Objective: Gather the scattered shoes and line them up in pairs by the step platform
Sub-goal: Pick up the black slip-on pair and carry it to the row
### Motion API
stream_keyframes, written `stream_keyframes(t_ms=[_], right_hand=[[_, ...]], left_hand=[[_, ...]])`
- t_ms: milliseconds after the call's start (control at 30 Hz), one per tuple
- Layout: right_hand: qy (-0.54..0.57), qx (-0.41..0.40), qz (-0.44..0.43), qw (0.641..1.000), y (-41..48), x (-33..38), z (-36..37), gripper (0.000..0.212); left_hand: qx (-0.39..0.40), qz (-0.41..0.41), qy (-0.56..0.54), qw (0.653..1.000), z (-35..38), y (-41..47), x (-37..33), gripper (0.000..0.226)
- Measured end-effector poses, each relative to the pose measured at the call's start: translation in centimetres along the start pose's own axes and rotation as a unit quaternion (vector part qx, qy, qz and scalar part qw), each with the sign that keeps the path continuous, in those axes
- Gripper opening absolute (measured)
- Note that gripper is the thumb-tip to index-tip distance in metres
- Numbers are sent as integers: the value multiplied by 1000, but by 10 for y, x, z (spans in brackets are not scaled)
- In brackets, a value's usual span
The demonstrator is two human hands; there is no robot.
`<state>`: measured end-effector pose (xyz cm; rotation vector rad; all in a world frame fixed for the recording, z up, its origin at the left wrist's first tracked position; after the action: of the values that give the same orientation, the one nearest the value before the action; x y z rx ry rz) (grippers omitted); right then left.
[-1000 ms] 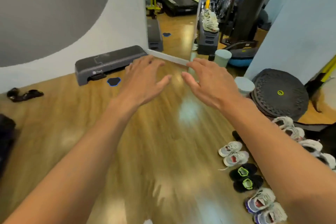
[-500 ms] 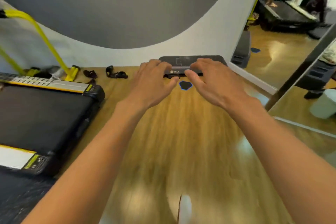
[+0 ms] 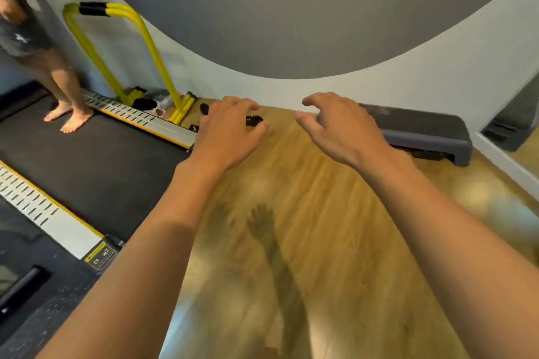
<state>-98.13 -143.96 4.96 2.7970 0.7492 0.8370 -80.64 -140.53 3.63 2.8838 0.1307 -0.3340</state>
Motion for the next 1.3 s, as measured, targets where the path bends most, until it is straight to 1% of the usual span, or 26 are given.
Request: stream_keyframes(t_ms=[133, 233, 367, 433, 533, 667, 767, 867, 933, 1000, 1133, 1300], right_hand=[[-1, 39, -33, 999, 82, -6, 45, 49], [-7, 56, -41, 998, 146, -15, 76, 50], [-27, 90, -48, 994, 235, -25, 115, 47], [-32, 106, -56, 992, 279, -28, 133, 46], [-40, 123, -65, 989, 340, -36, 159, 47], [-38, 148, -63, 986, 417, -62, 204, 42], [-8, 182, -55, 982, 477, -90, 241, 46], [10, 197, -75, 977, 537, -109, 269, 49], [9, 200, -94, 975, 576, -117, 283, 47], [14, 205, -111, 972, 614, -120, 299, 44], [29, 243, -123, 962, 682, -113, 342, 50], [22, 275, -132, 952, 762, -95, 411, 51]], left_hand=[[6, -51, 2, 999, 24, 58, 48, 47], [16, -75, 0, 997, 47, 109, 86, 47], [51, -109, -19, 993, 76, 187, 137, 50], [49, -130, -32, 990, 87, 222, 158, 48], [45, -130, -19, 990, 103, 273, 173, 48], [76, -159, -13, 984, 140, 342, 195, 51], [94, -183, -10, 979, 170, 396, 217, 51], [111, -219, -14, 969, 193, 448, 239, 52], [115, -236, -14, 965, 204, 479, 255, 52], [117, -251, -9, 961, 211, 509, 275, 52], [129, -287, -8, 949, 227, 562, 328, 51], [129, -315, -5, 940, 260, 628, 410, 50]])
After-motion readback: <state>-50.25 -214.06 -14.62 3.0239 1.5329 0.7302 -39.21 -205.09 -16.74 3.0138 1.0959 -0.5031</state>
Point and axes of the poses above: each hand's wrist, its own y-axis towards the middle knuckle, its own z-axis out of the palm, x = y × z, the point moved 8 cm from there along y, towards the middle knuckle, and after that the axes turned 7 degrees about y, right-handed, at the moved point
